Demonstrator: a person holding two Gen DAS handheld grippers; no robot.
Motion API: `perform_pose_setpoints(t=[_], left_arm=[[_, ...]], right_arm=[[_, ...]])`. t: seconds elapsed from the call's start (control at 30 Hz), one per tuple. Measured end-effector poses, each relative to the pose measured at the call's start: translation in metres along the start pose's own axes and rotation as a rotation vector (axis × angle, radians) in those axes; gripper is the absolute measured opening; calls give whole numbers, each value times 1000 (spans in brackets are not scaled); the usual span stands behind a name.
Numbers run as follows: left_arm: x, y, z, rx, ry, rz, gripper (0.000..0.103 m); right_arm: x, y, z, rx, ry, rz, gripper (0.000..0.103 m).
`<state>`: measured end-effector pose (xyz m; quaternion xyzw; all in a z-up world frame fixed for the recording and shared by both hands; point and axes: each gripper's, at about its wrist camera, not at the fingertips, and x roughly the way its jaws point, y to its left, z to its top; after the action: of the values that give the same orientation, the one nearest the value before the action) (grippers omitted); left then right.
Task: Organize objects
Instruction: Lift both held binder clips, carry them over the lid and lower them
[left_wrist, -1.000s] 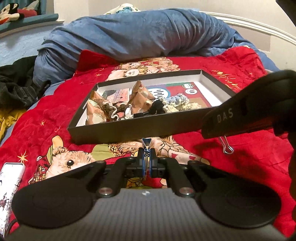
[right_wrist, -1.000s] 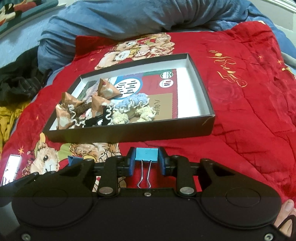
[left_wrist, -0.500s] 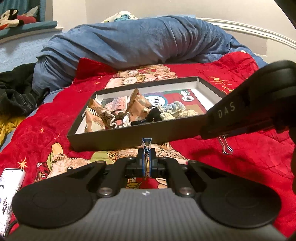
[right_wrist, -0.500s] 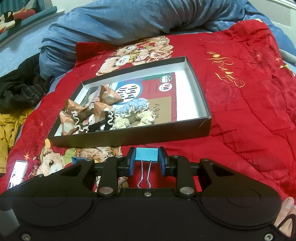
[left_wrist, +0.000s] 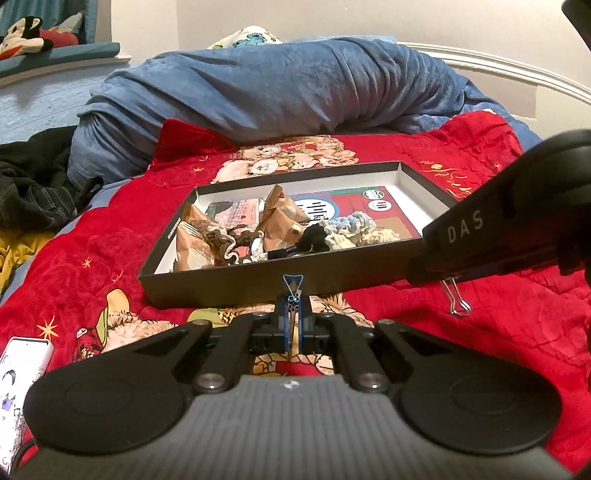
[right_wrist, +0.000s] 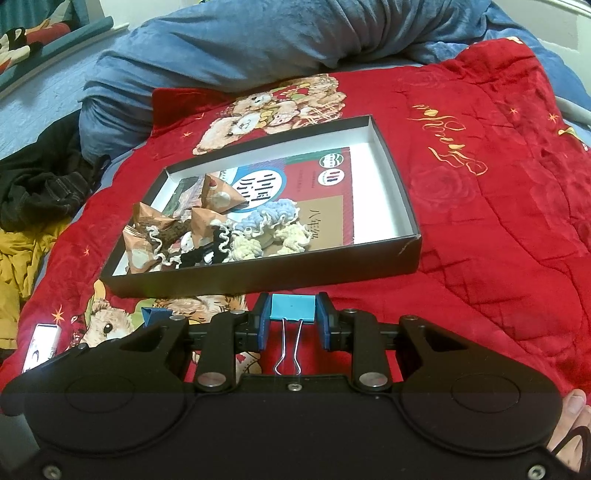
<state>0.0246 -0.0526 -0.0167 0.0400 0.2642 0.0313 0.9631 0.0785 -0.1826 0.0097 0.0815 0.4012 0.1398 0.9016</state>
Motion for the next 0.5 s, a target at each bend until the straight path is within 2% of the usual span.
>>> perform_pose_setpoints(t=[0.5], left_arm=[[-2, 1, 2, -7, -20, 5, 6]], right_arm=[[-7, -2, 2, 3, -17, -1, 25]])
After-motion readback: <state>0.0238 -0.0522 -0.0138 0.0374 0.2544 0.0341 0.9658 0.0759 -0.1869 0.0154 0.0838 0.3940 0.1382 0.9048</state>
